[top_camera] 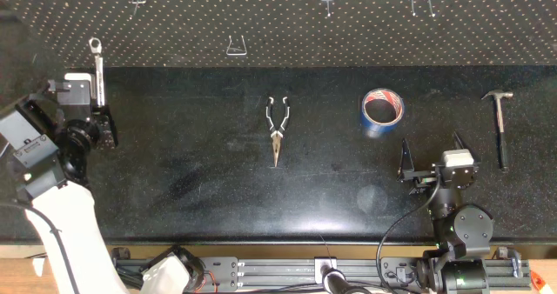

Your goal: Place Tools Onto Pegboard

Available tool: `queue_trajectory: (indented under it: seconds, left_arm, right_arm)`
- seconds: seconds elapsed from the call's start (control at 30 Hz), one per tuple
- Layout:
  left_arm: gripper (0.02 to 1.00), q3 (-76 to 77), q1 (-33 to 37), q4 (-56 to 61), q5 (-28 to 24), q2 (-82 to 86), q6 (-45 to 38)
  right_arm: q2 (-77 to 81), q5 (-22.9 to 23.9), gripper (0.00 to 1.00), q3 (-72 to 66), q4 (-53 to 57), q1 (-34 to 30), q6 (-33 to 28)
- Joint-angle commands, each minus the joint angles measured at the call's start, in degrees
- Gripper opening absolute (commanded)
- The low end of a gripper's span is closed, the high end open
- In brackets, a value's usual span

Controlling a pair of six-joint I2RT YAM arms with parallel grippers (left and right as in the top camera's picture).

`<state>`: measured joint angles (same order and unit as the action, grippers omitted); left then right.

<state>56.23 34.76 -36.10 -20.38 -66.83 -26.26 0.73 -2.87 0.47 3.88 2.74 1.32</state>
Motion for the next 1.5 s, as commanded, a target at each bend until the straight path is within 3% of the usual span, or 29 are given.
queue_trajectory:
  seconds: [0.03,0.13,0.33,0.77,0.97,1.0,1.1,1.5]
  left_arm:
    - [0.027,-0.1,0.0,1.3,-1.2,7.6,1.0]
    - [0.025,-0.3,-0.8,2.3,-3.4,8.9,1.5]
    - [0.025,-2.4,-9.6,5.7,-3.4,9.5,3.0]
    - [0.027,-14.3,-10.9,20.8,-3.2,9.4,5.0]
    - [0.027,-14.4,-16.1,26.1,2.4,8.9,15.9]
    - [0.027,-14.4,-16.1,26.6,4.2,8.5,21.5]
    - [0.027,-14.4,-16.7,26.9,4.3,7.5,24.3]
    - [0.027,-14.4,-17.6,27.0,7.9,4.9,24.3]
  right_arm:
    - [-0.5,0.4,0.947,-0.2,0.2,0.3,-0.6]
    - [-0.5,0.4,0.947,-0.2,0.2,0.3,-0.6]
    - [-0.5,0.4,0.947,-0.2,0.2,0.3,-0.6]
    - [-0.5,0.4,0.947,-0.2,0.2,0.3,-0.6]
    - [-0.5,0.4,0.947,-0.2,0.2,0.3,-0.6]
    - [-0.5,0.4,0.947,-0.2,0.2,0.3,-0.6]
    - [-0.5,0.4,0.947,-0.2,0.2,0.3,-0.6]
    - [-0.5,0.4,0.947,-0.2,0.2,0.3,-0.6]
